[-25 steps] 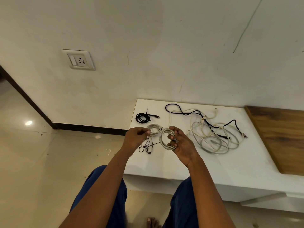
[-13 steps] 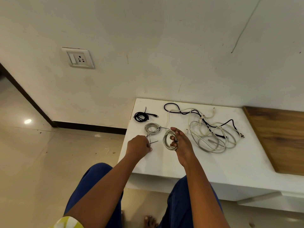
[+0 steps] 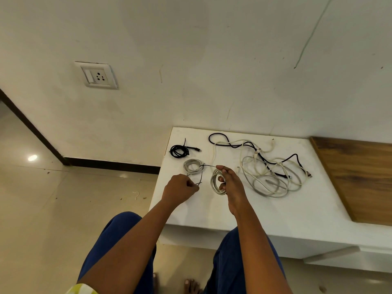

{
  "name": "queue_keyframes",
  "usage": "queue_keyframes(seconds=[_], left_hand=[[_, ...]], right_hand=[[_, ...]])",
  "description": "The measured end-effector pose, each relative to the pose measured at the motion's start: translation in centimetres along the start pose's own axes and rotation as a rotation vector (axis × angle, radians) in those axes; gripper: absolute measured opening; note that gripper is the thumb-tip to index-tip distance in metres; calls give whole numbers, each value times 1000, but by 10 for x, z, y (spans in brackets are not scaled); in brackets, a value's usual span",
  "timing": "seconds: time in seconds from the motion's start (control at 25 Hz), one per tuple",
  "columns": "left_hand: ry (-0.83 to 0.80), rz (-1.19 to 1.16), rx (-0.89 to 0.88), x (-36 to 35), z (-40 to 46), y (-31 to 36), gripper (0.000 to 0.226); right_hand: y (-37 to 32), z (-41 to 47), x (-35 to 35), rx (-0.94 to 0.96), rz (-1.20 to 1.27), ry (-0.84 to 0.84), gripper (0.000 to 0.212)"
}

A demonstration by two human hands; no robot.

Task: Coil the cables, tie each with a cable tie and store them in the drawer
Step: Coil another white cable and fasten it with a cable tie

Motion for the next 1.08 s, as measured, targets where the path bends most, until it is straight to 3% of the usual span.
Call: queue_keyframes(seconds=[0.12,0.28,0.36,0.6,0.72,0.8,0.88,0.96,1.08], left_hand=[[-99,-332,38,0,-2,3,19],[-188,-597,77,1,-3,11,16],[-177,-615,72,4,-4,14,16],[-79,-381,-23,14,-6,18,14],[-70,-459,-27,17,-6,21,17],[-101,-624,3,18,-5,23,22],[-136,-776,36,19,-4,23,27],[-136,-803,20,20,-3,24,21],[-147,-728,-52,14,-6,30,9]], right_hand=[[-2,1,-1,76,-152,-2,27],[-9,2,-7,251,-529,-42,32],[-10,1,-11,322,-725,-44,30],[-17,-4,-25,505,-970,-71,25],[-19,-8,-26,549,-1015,-39,16],[-20,-7,-24,503,-906,-11,12],[-14,-3,-16,315,-581,31,11],[-1,-2,-10,87,-160,59,8],[10,-4,-9,-61,100,55,8]])
Point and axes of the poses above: each hand's wrist, its own z-axis towards the middle knuckle, its own x-axis out of the back of the hand, y = z × x, the point moved 8 cm from there along z, towards the middle knuckle, and after that the axes turned 12 degrees about z, right-handed, at the moved point
